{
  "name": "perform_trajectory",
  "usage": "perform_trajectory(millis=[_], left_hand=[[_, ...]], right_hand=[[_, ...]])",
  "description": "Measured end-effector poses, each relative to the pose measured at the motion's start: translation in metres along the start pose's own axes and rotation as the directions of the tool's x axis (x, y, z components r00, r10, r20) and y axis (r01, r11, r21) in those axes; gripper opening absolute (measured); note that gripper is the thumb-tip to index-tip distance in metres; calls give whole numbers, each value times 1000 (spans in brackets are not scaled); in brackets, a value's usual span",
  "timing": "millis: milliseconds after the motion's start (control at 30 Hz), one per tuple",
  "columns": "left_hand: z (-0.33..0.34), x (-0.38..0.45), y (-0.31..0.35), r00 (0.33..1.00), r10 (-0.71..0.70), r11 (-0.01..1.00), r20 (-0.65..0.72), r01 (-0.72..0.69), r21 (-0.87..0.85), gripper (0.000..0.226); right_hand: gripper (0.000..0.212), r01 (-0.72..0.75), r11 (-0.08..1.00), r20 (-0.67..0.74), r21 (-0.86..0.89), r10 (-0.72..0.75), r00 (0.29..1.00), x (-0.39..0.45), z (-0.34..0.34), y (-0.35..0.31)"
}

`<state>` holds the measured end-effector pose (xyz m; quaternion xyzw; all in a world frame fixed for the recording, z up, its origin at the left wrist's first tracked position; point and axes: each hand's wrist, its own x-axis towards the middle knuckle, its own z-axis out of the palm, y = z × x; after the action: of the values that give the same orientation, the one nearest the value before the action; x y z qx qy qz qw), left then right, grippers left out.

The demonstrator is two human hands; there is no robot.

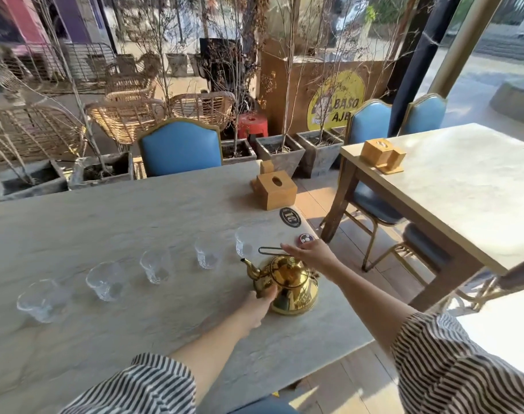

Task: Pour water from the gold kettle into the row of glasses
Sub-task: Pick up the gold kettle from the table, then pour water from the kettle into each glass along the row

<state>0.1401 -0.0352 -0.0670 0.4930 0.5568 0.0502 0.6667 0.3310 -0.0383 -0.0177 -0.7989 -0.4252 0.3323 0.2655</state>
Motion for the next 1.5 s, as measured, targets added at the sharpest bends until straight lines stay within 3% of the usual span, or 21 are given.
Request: perform_trajectory(millis=[67, 133, 300, 433, 533, 567, 667, 767, 933, 1067, 1233, 1333, 1500], left_hand=[[5, 6, 5, 999, -44, 990, -13, 42, -137, 88], [9, 11, 11, 995, -93, 975, -41, 83, -207, 85], [19, 28, 19, 975, -183, 929, -129, 129, -346, 104], [30, 37, 19, 956, -143, 967, -257, 79, -244, 90], [33, 41, 23, 943, -72, 984, -325, 13, -180, 95], [33, 42, 25, 941, -55, 984, -334, -5, -176, 96], [32, 43, 37, 952, -16, 978, -306, -49, -203, 107], [28, 46, 50, 971, -8, 965, -240, -55, -258, 119], [19, 49, 69, 994, 7, 895, -107, -54, -444, 92], [18, 54, 81, 996, 42, 894, -75, -71, -442, 74], [18, 57, 89, 1000, 19, 890, 7, -14, -455, 78], [17, 53, 95, 999, 2, 887, 47, 20, -462, 69], [20, 46, 99, 993, -40, 873, 108, 87, -480, 79]], right_hand=[[75, 4, 1000, 50, 14, -5, 999, 1, -5, -4], [76, 18, 1000, 80, 16, -19, 997, 5, -7, -6], [68, 62, 986, 60, 155, -72, 996, 4, -1, -6], [59, 58, 947, -6, 317, -59, 998, 6, 6, 0], [87, 56, 903, -47, 427, -40, 998, 9, 4, 4], [85, 51, 895, -52, 444, -31, 998, 10, 1, 3], [48, 66, 896, -64, 439, -42, 997, 13, -10, -9], [49, 111, 913, -80, 393, -86, 993, 20, -20, -26], [43, 138, 968, -66, 209, -127, 990, 34, -29, -58], [32, 161, 981, -52, 107, -157, 986, 42, -30, -80], [28, 153, 987, -18, -55, -154, 988, 53, -29, -97], [27, 123, 986, 13, -113, -122, 992, 58, -29, -105], [26, 96, 978, 29, -183, -92, 995, 61, -30, -115]])
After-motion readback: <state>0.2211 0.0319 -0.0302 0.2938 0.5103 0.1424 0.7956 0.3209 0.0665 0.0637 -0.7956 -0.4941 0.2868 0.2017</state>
